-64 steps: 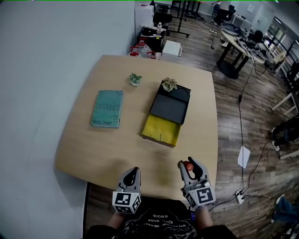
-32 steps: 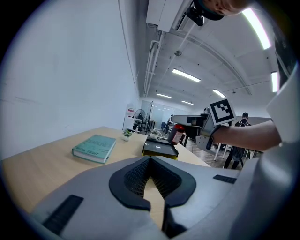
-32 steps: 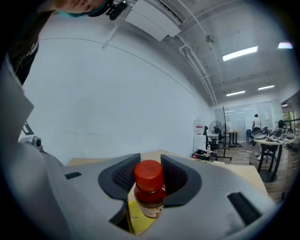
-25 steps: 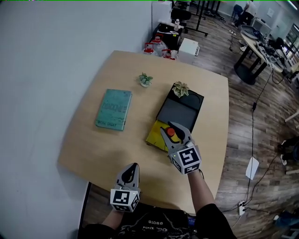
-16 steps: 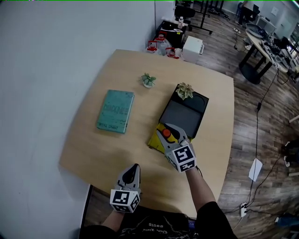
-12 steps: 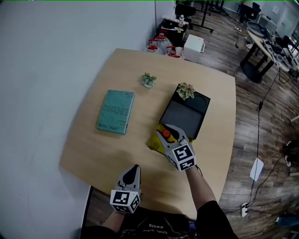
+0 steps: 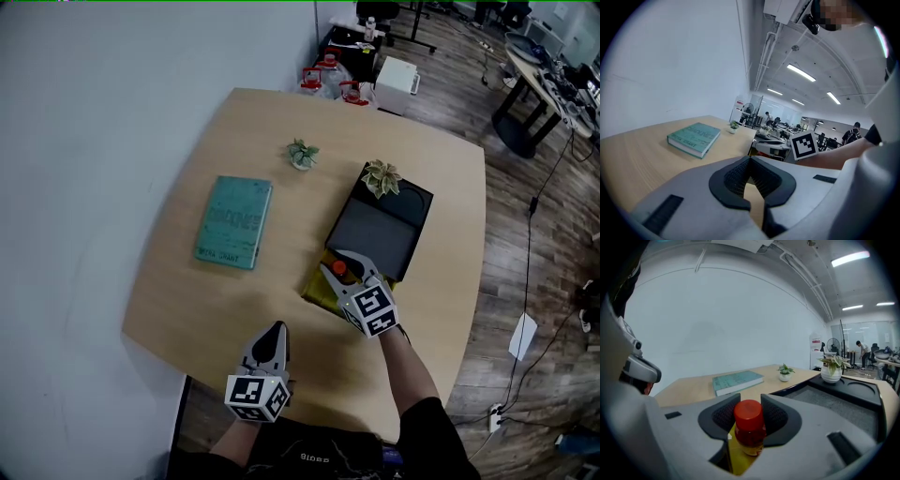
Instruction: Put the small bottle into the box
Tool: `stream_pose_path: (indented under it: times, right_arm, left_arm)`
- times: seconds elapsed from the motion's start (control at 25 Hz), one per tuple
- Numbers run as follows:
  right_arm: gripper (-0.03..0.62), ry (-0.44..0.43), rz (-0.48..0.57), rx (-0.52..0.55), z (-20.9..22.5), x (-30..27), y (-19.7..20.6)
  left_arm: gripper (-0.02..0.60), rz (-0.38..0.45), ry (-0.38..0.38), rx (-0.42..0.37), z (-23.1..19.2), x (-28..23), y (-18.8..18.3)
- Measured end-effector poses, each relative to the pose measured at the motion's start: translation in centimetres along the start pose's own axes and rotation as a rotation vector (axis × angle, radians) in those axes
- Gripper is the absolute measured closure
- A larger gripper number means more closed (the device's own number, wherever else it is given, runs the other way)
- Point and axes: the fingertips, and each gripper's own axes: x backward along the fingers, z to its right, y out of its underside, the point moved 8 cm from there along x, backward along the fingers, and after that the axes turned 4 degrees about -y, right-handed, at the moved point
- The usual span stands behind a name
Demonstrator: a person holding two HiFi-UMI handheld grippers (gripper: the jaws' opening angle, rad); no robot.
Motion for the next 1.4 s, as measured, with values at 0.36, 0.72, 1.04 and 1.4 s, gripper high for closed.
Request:
stream_pose_path:
  times: [0.36, 0.72, 1.04, 1.4]
  right_arm:
    - [0.445, -0.022, 0.026, 0.014, 0.3, -0.4, 0.2]
    - [0.315, -0.061, 0.072, -0.037, 0.3, 0.7, -0.2]
    - [0.304, -0.06, 0.125, -0.029, -1.0, 3.8, -3.0]
    - [0.304, -0.055, 0.135, 0.042, -4.5, 8.9, -6.0]
  left_arm:
    - [0.578, -0.033, -0.008, -0.018, 0.3, -0.5, 1.1]
    - [0.578, -0.039, -0.028, -0.034, -0.3, 0.0, 1.3]
    - [0.578, -0.023, -0.028, -0.042, 0.1, 1.4, 1.1]
    - [0.578, 0.025, 0.003, -0.04, 1.3, 4.5, 0.7]
